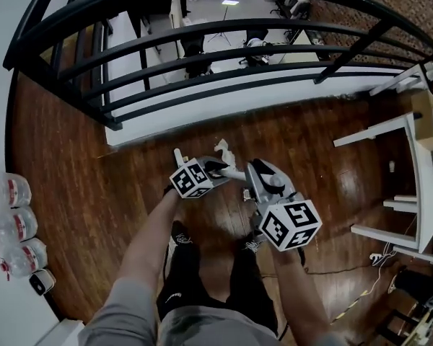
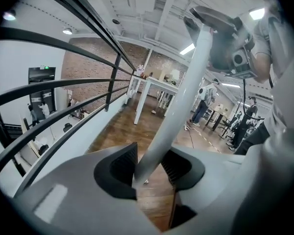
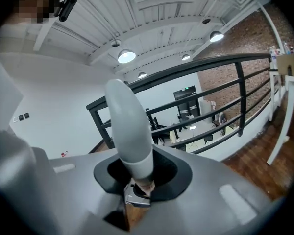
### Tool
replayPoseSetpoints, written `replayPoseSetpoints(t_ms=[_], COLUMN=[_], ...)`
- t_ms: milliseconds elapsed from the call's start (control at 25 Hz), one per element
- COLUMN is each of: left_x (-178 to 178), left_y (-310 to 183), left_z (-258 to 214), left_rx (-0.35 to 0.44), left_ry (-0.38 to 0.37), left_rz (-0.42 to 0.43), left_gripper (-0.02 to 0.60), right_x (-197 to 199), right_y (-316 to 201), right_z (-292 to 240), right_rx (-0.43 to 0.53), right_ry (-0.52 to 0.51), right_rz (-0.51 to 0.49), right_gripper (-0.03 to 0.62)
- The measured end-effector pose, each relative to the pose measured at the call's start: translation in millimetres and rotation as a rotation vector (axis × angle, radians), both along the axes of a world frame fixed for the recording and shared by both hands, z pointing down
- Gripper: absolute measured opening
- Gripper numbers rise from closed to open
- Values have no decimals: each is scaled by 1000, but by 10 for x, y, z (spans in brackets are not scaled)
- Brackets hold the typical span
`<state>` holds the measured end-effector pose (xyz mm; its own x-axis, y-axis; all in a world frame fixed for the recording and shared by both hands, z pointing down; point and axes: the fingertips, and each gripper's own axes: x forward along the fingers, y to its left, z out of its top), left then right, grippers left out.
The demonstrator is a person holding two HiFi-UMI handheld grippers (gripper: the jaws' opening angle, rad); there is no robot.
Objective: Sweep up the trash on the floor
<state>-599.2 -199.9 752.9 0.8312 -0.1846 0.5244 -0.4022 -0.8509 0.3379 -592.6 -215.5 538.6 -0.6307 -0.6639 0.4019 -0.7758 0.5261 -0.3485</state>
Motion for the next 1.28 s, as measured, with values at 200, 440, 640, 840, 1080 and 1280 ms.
replayPoseSetpoints(t_ms=[200, 440, 640, 840, 1080, 1280], left_x=[777, 1507, 1866, 2238, 2620, 2729], left_y=[-11, -37, -24, 62, 243, 329], left_z=[-40, -94, -132, -344, -568, -629], left_rx=[7, 25, 28, 63, 71, 48], left_ry=[11, 20, 38, 56, 21, -11], left_rz=[77, 137, 169, 172, 82, -65], left_gripper=[146, 146, 146, 146, 144, 140], right_x=[750, 1440, 1764, 2103, 2517, 2676], right_y=[2, 26, 44, 193, 392, 370], right_z=[-53, -120, -165, -395, -603, -656], right_rx=[10, 19, 19, 63, 92, 55], right_ry=[12, 33, 41, 13, -17, -42], right_rz=[74, 110, 144, 94, -38, -181], right_gripper=[61, 61, 61, 64, 63, 63])
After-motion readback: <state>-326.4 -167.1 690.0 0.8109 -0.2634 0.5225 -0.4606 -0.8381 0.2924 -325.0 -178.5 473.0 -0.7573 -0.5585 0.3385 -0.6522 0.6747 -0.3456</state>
